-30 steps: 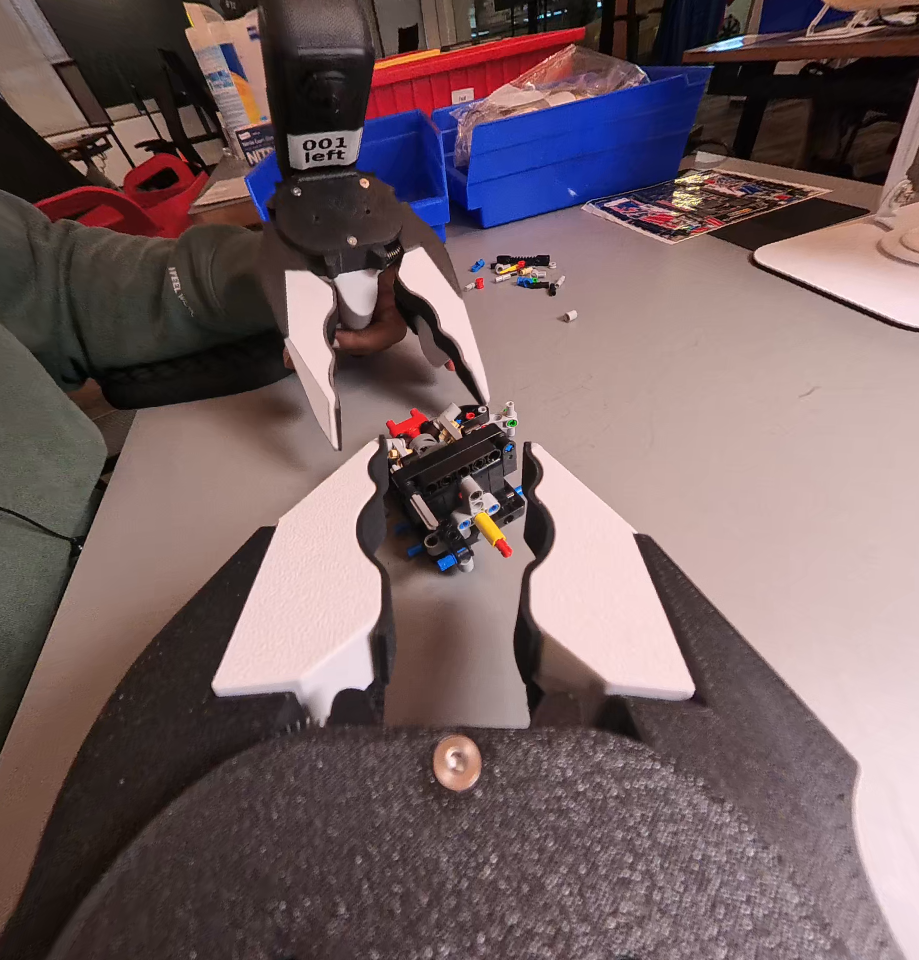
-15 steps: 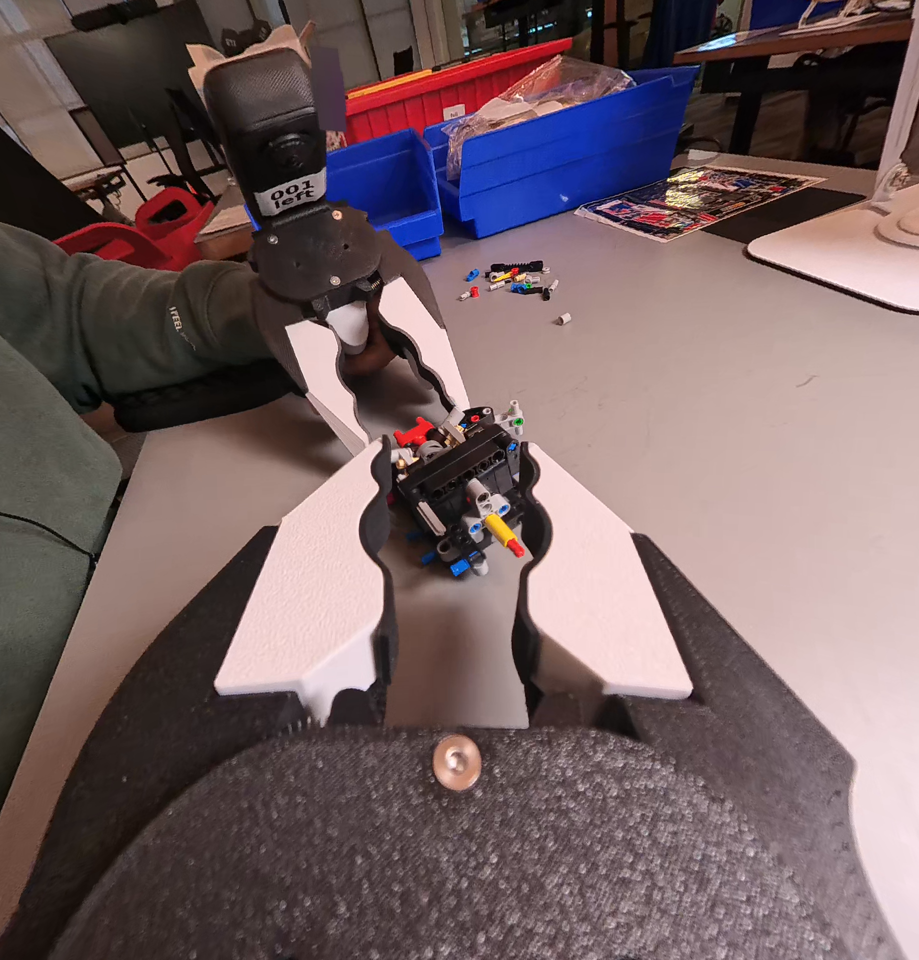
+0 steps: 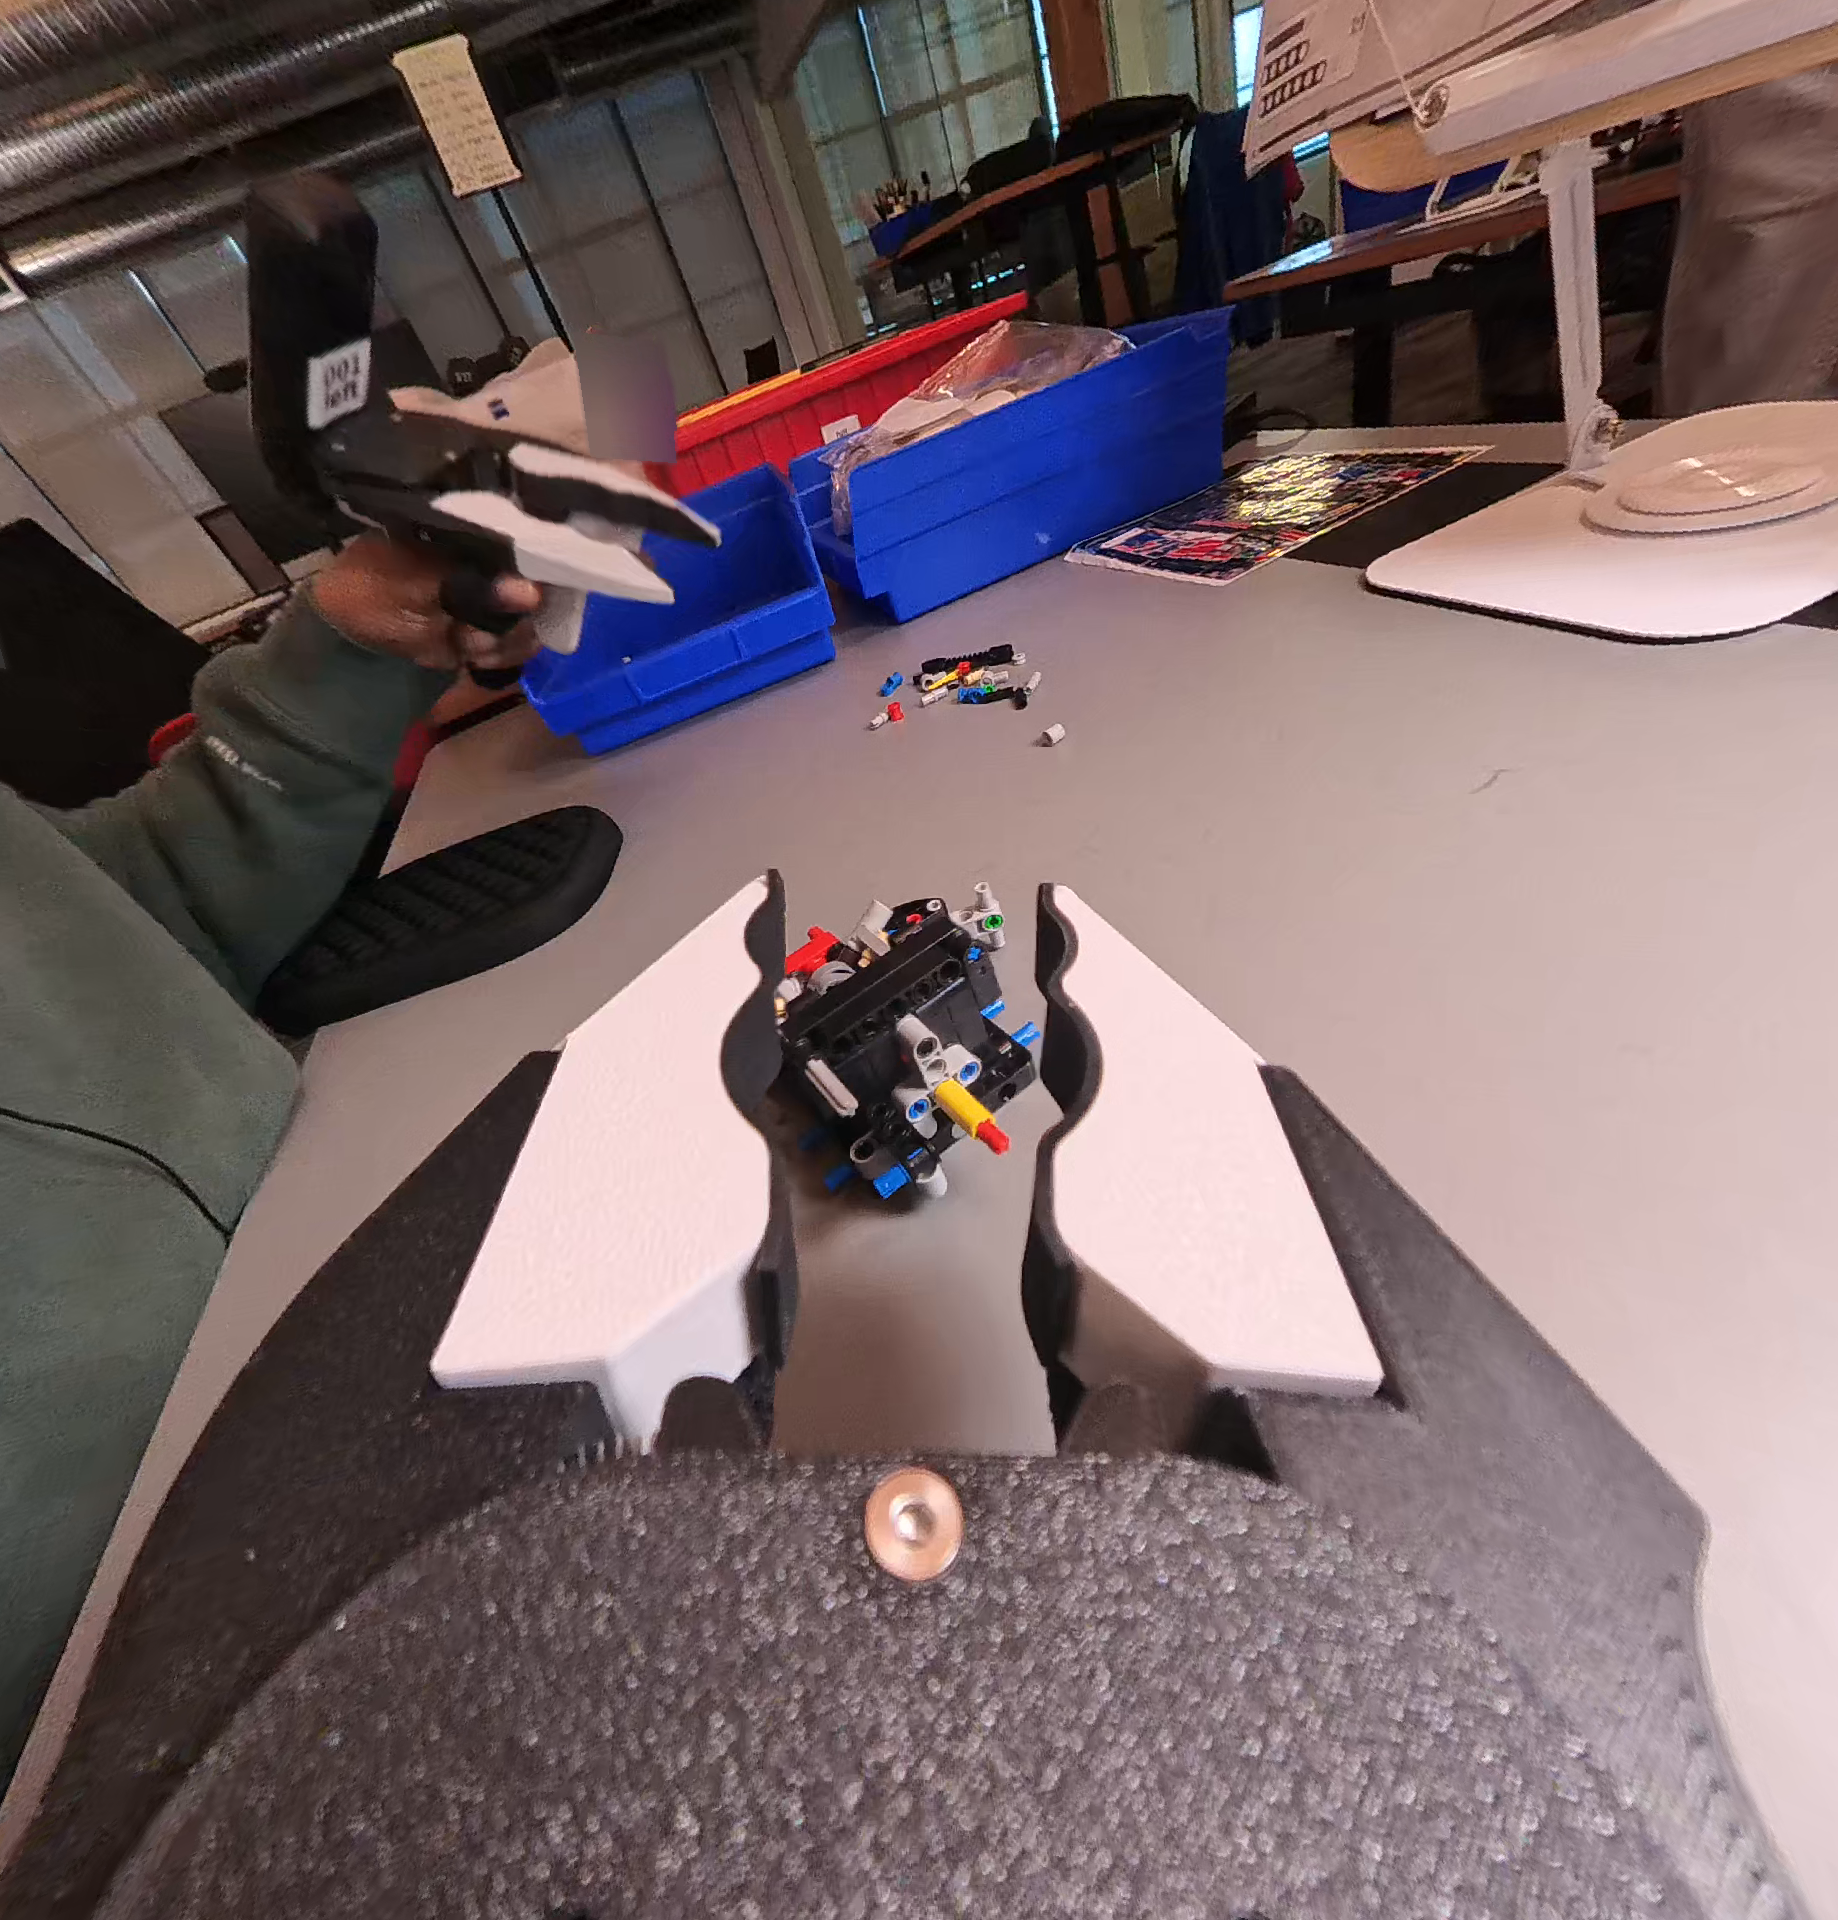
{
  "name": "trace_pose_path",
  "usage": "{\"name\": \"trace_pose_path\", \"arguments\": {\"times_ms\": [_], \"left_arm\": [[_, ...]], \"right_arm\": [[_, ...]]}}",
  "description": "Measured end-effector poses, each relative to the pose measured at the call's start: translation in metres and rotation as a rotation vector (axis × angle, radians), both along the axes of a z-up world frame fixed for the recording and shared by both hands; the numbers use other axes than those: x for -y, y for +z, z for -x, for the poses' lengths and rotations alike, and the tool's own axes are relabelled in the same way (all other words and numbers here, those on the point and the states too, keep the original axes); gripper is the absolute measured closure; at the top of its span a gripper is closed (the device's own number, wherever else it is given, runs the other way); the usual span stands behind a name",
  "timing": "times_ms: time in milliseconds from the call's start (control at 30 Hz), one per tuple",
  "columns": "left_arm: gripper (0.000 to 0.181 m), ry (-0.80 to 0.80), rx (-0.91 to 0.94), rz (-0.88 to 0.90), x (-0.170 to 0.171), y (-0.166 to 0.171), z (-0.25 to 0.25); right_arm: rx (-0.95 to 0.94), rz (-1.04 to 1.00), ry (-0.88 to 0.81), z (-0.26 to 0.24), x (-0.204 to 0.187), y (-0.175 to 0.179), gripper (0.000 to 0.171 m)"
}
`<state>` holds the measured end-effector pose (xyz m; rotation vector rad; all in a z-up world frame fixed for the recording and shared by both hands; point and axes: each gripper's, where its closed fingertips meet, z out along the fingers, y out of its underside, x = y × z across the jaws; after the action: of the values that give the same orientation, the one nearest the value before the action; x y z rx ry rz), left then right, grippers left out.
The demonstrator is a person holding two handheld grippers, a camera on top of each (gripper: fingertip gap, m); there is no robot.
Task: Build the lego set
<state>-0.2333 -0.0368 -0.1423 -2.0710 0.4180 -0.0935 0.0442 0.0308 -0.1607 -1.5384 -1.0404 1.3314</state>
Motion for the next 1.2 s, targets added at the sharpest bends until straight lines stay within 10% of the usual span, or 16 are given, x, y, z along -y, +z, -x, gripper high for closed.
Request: {"name": "trace_pose_path", "arguments": {"times_ms": [33,233,467,833,1200], "left_arm": [[0.127,0.099,-0.051,0.065,0.013,-0.016,0.028],[0.132,0.392,-0.415,0.303,0.084,-0.061,0.121],[0.155,0.377,-0.577,0.617,0.101,-0.099,0.151],[0.155,0.304,-0.065,0.321,0.127,0.056,0.157],[0.155,0.244,-0.272,0.360,0.124,0.010,0.137]], "right_arm": [[0.003,0.002,-0.002,0.001,-0.001,-0.001,0.124],[0.001,0.049,0.003,0.005,-0.004,-0.003,0.125],[0.010,0.042,0.015,0.003,-0.001,-0.003,0.125],[-0.019,0.055,0.045,-0.004,0.005,0.005,0.127],[-0.008,0.045,0.038,-0.005,0.007,0.004,0.128]]}}
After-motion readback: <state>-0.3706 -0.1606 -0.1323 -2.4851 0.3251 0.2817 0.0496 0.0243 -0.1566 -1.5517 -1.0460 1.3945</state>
